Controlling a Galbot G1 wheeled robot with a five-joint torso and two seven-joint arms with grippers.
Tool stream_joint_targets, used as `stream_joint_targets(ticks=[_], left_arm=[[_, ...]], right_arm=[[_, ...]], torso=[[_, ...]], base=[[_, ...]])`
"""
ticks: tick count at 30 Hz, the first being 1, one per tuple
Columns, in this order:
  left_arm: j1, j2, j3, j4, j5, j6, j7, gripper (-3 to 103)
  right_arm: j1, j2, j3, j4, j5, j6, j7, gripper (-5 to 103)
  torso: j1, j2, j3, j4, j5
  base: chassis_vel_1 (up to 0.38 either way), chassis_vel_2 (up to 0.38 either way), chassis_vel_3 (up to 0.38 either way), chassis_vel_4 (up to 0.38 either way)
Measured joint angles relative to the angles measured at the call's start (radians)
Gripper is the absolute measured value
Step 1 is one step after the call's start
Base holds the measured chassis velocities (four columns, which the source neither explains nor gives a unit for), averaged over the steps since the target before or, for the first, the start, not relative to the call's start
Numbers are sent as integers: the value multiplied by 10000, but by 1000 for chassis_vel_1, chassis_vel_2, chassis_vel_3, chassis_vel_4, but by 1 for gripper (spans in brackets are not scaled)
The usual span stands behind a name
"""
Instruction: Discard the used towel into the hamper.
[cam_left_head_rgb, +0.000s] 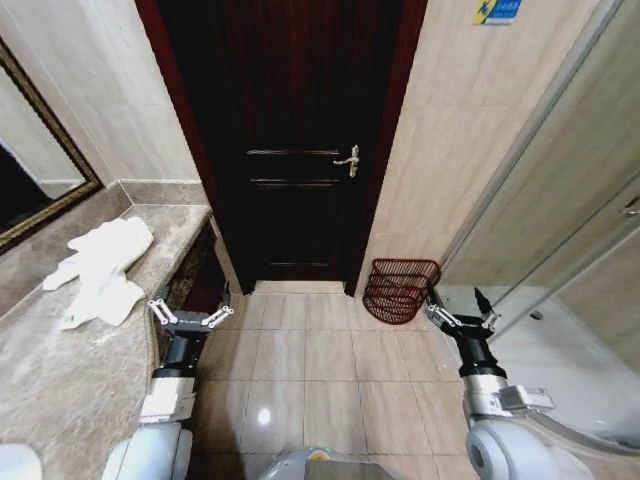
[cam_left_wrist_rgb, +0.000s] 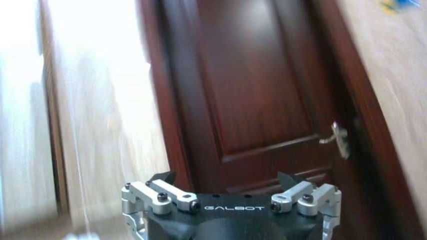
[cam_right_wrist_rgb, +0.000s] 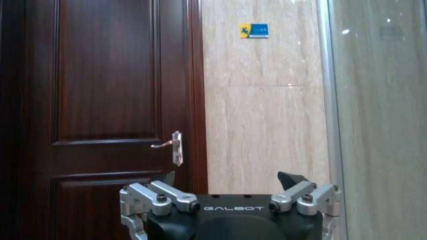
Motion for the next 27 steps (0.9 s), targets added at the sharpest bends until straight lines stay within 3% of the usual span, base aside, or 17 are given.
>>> stream_joint_targets(ticks=[1, 3, 5, 15, 27], left_arm=[[31, 0, 249, -35, -804, 373, -198, 100], [37, 0, 335, -41, -1048, 491, -282, 100], [25, 0, 632, -46, -1899, 991, -720, 97], [19, 0, 711, -302, -2110, 1470, -811, 97], [-17, 1, 623, -320, -2154, 1532, -864, 97]], right_arm=[[-3, 13, -4, 7, -7, -24, 0, 100], [-4, 17, -5, 12, -8, -33, 0, 100], [-41, 14, 27, 53, 1, -101, 0, 100], [-33, 37, 100, 100, 87, -203, 0, 100], [55, -16, 86, 48, 296, -194, -43, 100]], torso=[[0, 0, 0, 0, 0], [0, 0, 0, 0, 0], [0, 0, 0, -1, 0], [0, 0, 0, 0, 0], [0, 0, 0, 0, 0]], base=[[0, 0, 0, 0], [0, 0, 0, 0], [0, 0, 0, 0], [0, 0, 0, 0], [0, 0, 0, 0]])
